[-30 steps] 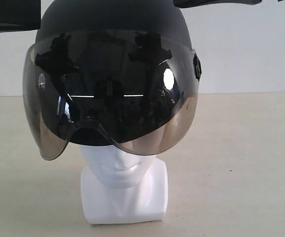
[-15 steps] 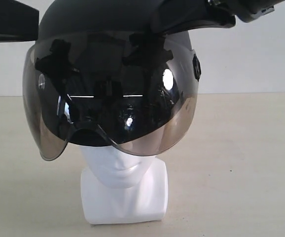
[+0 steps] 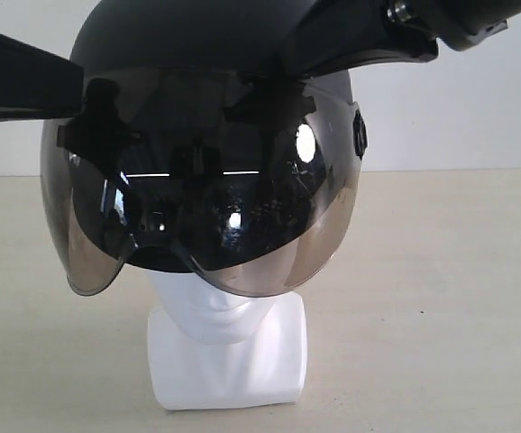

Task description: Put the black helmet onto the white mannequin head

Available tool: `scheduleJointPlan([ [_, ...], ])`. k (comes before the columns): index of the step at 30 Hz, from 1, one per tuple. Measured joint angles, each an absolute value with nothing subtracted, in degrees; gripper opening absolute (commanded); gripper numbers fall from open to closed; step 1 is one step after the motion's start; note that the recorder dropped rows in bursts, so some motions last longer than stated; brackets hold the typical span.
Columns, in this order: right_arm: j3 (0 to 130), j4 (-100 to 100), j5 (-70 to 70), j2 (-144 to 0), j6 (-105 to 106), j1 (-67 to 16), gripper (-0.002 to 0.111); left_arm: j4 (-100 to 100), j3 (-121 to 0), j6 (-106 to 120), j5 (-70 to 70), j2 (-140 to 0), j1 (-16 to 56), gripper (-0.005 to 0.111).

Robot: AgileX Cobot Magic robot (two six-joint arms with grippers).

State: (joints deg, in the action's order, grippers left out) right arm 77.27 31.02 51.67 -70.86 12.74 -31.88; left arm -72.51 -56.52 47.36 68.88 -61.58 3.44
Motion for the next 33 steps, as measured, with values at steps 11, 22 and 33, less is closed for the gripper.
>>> scheduleJointPlan([
  [11, 77.35, 29.89, 51.98, -70.86, 11.97, -31.88, 0.0, -69.88, -58.66, 47.59, 60.6, -61.53, 3.44, 0.004],
  [22, 77.35, 29.89, 51.98, -70.86, 11.97, -31.88, 0.0, -69.12, -58.81, 47.59, 61.15, -62.6, 3.44, 0.004],
  [33, 77.35, 29.65, 52.27, -70.86, 11.97, -31.88, 0.0, -69.32, -59.04, 47.59, 63.11, -62.6, 3.44, 0.004],
])
